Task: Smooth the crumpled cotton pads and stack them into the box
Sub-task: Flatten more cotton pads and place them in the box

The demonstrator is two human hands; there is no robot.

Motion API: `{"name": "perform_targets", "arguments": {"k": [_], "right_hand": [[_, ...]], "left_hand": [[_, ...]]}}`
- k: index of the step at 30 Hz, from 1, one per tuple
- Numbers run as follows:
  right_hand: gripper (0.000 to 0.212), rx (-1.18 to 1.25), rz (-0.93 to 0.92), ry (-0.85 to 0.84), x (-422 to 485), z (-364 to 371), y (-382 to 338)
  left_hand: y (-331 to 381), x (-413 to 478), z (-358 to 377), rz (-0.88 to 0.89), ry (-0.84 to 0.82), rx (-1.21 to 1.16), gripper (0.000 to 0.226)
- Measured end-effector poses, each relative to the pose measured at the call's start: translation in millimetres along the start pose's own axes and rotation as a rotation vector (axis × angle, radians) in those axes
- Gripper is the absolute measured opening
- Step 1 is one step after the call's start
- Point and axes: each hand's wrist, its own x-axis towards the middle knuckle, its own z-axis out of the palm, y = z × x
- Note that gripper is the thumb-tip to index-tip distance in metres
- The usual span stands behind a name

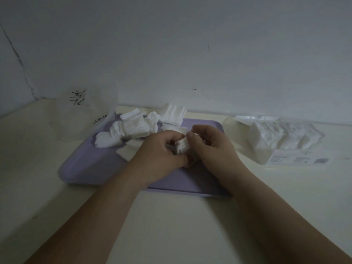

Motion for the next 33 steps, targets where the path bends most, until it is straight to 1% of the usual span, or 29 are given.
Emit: {"name": "perform_targets", "arguments": {"k": [2,5,9,12,15,19,20,22,23,24,25,27,29,32,33], "right_hand": [[0.036,-0.023,-0.008,0.025,1,1,0],[0.028,0.059,0.025,0.008,2,-2,-3],[0.035,0.067,0.04,-0.012,1,-1,-3],[0.031,0.087,0.045,0.009,0,1,-4],[0.031,0.202,0.057,-0.002,-1,4,-6],[0.04,0.413,0.081,-0.098,-2,5,-11],[0.046,0.486,0.1,-0.135,-2,2,-13],[0.069,0.592,0.129,-0.211,0,-3,-13],[0.077,0.589,0.118,-0.228,2,-4,-10],[0.078,0.544,0.098,-0.239,3,-6,-8],[0.076,0.445,0.072,-0.246,3,-8,-5],[0.069,0.201,-0.016,-0.264,1,-11,-2],[0.057,0.012,-0.112,-0.231,0,-14,2],[0.048,-0.09,-0.161,-0.183,1,-17,3],[0.049,-0.122,-0.165,-0.187,1,-17,3]], "left_hand": [[-1,0,1,0.001,0.014,0.01,0.033],[-2,1,1,-0.005,0.028,0.023,0.034],[0,2,1,-0.022,0.047,-0.013,0.027],[1,2,2,-0.034,0.05,-0.022,0.025],[1,2,4,-0.025,0.049,-0.007,0.022],[2,0,7,0.058,-0.007,0.093,0.011],[2,-1,8,0.078,-0.014,0.118,0.009],[2,0,7,0.1,-0.008,0.145,0.013],[1,1,6,0.109,-0.001,0.146,0.017],[0,2,4,0.113,0.003,0.139,0.021],[-1,3,2,0.112,0.001,0.129,0.024],[-3,4,-1,0.112,-0.004,0.112,0.028],[-2,3,-3,0.102,0.008,0.1,0.028],[2,3,-1,0.041,0.088,0.105,0.023],[2,3,0,0.026,0.127,0.142,0.027]]}}
